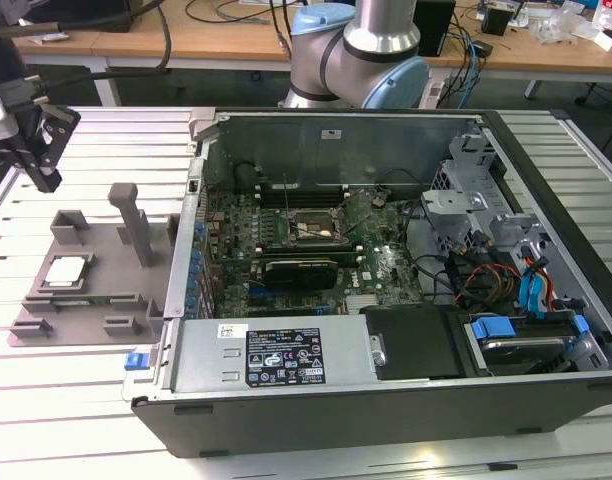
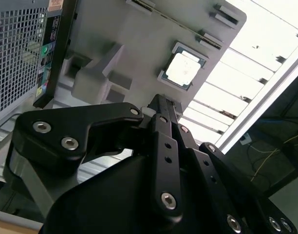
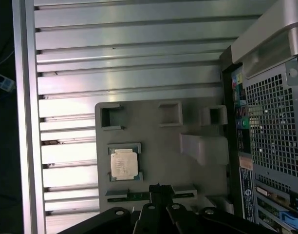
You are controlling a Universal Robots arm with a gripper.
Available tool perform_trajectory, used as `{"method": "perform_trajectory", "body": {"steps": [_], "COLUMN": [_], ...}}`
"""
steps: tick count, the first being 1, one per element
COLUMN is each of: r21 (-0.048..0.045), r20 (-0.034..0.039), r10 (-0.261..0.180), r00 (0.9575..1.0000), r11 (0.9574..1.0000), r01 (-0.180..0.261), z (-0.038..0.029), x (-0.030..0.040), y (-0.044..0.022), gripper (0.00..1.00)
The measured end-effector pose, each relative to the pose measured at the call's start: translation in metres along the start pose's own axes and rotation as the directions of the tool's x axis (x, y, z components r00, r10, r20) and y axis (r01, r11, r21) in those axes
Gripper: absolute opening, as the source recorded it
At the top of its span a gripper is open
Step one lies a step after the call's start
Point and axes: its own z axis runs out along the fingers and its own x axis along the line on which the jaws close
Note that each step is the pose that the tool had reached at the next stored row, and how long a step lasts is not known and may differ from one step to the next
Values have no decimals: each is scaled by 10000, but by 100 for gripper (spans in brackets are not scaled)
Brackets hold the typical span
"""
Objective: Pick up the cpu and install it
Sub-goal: 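Reach for the cpu, then pick up the cpu and move it towards the insertion slot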
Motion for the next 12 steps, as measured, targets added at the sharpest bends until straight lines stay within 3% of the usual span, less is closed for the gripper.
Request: {"method": "perform_trajectory", "body": {"steps": [7, 12], "r21": [0, 1], "r20": [0, -1], "r10": [-1, -1], "r00": [10000, 10000], "r11": [10000, 10000], "r01": [1, 1], "z": [272, 309], "x": [71, 83], "y": [-17, -20], "gripper": [11, 11]}}
